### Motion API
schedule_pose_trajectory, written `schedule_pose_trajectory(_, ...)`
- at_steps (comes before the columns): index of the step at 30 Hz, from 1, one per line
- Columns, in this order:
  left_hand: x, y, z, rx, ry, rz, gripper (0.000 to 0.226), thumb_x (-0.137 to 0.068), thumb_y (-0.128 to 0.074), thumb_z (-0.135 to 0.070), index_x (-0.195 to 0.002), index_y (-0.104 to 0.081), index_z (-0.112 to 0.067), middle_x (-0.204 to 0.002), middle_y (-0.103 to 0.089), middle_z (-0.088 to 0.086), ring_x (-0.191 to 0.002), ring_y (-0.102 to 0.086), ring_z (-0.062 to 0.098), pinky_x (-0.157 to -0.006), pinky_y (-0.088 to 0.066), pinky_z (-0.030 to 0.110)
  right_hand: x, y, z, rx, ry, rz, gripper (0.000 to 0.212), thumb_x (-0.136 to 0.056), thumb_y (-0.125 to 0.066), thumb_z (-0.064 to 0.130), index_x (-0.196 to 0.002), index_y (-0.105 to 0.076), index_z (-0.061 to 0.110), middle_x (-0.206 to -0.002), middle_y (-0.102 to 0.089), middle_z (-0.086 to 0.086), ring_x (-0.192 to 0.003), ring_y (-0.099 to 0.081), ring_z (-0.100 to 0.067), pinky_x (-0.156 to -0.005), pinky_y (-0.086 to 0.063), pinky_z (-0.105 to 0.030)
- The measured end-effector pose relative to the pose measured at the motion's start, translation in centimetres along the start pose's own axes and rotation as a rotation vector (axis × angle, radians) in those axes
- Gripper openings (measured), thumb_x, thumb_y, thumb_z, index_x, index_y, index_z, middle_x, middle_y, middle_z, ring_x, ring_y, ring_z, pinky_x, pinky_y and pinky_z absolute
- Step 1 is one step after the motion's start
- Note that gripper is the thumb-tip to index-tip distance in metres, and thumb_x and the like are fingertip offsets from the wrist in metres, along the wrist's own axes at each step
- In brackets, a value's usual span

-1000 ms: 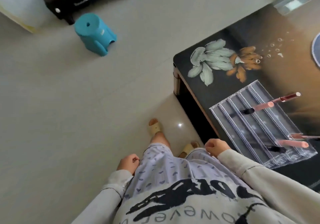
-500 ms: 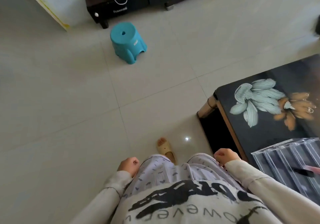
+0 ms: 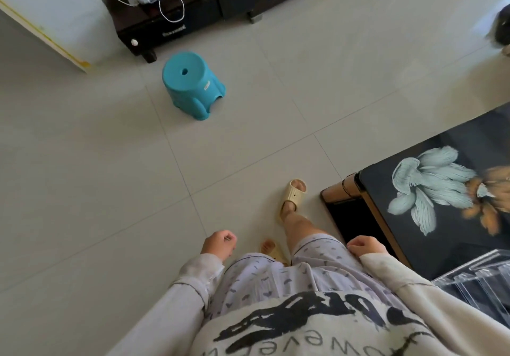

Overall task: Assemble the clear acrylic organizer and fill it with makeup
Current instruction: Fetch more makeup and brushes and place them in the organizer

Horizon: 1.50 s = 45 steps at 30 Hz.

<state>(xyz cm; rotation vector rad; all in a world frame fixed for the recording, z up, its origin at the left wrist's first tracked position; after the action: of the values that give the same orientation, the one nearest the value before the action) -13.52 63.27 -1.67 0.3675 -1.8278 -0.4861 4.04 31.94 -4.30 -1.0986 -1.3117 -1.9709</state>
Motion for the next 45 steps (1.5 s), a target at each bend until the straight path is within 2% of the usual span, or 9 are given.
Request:
schedule_pose_trajectory(7,-4.2,1.7,-4.5,-0.168,0.051,0.124,0.016,-0.091,-0.047,-0.014,-0.086,-0.062,-0.015,-0.097,-0.066,0.009,-0.09,-0.059,0.023,-0.077,-0.042,0.022,-5.4,5.2,9.2,-0.011,0.033,0.022,0.024,-0.089,-0.052,0.01,-0.106,-0.066,0.001,-0.111,-0.066,-0.018,-0.098,-0.058,-0.029,-0.087,-0.044,-0.03)
schedule_pose_trajectory(11,-7.0,3.8,-8.6,-0.218,0.062,0.122,0.02,-0.091,-0.049,-0.016,-0.099,-0.066,-0.008,-0.111,-0.068,0.013,-0.106,-0.062,0.026,-0.079,-0.043,0.021,-8.3,9.4,14.3,-0.019,0.047,0.008,0.027,-0.087,-0.047,0.006,-0.105,-0.065,-0.003,-0.086,-0.061,-0.014,-0.081,-0.054,-0.024,-0.068,-0.045,-0.029)
schedule_pose_trajectory(15,-9.5,6.0,-13.8,-0.258,0.02,0.105,0.024,-0.092,-0.049,-0.018,-0.107,-0.065,-0.01,-0.121,-0.064,0.011,-0.114,-0.057,0.025,-0.087,-0.041,0.021,-9.8,12.7,17.9,-0.052,0.076,-0.001,0.025,-0.087,-0.05,0.007,-0.105,-0.066,0.001,-0.087,-0.056,-0.009,-0.083,-0.052,-0.021,-0.057,-0.039,-0.02)
schedule_pose_trajectory(18,-11.7,7.0,-18.2,-0.327,-0.019,0.13,0.028,-0.093,-0.048,-0.018,-0.115,-0.062,-0.008,-0.126,-0.061,0.01,-0.118,-0.055,0.025,-0.092,-0.042,0.023,-10.8,15.0,19.3,-0.094,0.063,-0.012,0.025,-0.086,-0.051,0.008,-0.105,-0.066,0.003,-0.091,-0.059,-0.01,-0.086,-0.057,-0.022,-0.072,-0.046,-0.026)
schedule_pose_trajectory(20,-13.1,7.6,-21.3,-0.37,-0.035,0.14,0.02,-0.092,-0.048,-0.017,-0.102,-0.065,-0.014,-0.123,-0.064,0.011,-0.114,-0.057,0.026,-0.085,-0.042,0.023,-11.6,16.0,19.6,-0.111,0.042,-0.02,0.025,-0.086,-0.05,0.007,-0.105,-0.066,0.003,-0.09,-0.06,-0.009,-0.085,-0.057,-0.021,-0.08,-0.048,-0.028)
schedule_pose_trajectory(26,-18.4,9.7,-33.8,-0.548,-0.153,0.165,0.018,-0.09,-0.048,-0.014,-0.078,-0.061,-0.018,-0.111,-0.068,0.012,-0.096,-0.059,0.025,-0.076,-0.04,0.022,-14.1,18.4,19.5,-0.234,-0.088,-0.037,0.026,-0.086,-0.048,0.006,-0.104,-0.067,0.003,-0.085,-0.058,-0.007,-0.08,-0.053,-0.018,-0.065,-0.042,-0.022)
schedule_pose_trajectory(30,-22.2,10.5,-44.1,-0.622,-0.253,0.189,0.033,-0.089,-0.047,-0.009,-0.059,-0.05,-0.021,-0.069,-0.06,0.004,-0.064,-0.055,0.022,-0.065,-0.04,0.022,-15.1,20.0,19.2,-0.404,-0.231,-0.075,0.026,-0.089,-0.048,0.008,-0.108,-0.065,0.002,-0.108,-0.067,-0.016,-0.103,-0.061,-0.03,-0.088,-0.047,-0.032)
schedule_pose_trajectory(39,-25.1,9.2,-65.8,-0.681,-0.481,0.193,0.038,-0.089,-0.047,-0.003,-0.056,-0.046,-0.021,-0.059,-0.051,-0.002,-0.03,-0.05,0.0,-0.036,-0.033,0.014,-13.5,18.8,16.6,-0.92,-0.52,-0.113,0.019,-0.088,-0.057,0.008,-0.099,-0.067,-0.004,-0.11,-0.067,-0.022,-0.092,-0.056,-0.025,-0.078,-0.037,-0.026)
schedule_pose_trajectory(45,-24.1,4.1,-71.6,-0.754,-0.503,0.286,0.034,-0.087,-0.046,0.0,-0.059,-0.049,-0.02,-0.061,-0.053,-0.002,-0.049,-0.048,0.013,-0.045,-0.035,0.018,-15.9,22.1,16.0,-0.985,-0.59,-0.074,0.023,-0.091,-0.051,0.008,-0.107,-0.065,-0.002,-0.116,-0.064,-0.018,-0.09,-0.05,-0.022,-0.072,-0.036,-0.024)
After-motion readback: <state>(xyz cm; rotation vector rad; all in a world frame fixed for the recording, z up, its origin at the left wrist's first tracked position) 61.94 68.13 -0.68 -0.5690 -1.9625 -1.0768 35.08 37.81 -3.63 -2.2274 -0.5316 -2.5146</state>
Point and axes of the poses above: each hand's wrist, its own x-axis away from the middle knuckle, its own y-axis out of the back of the hand, z = x × y, the point moved 9 cm from there along -x, towards the middle knuckle
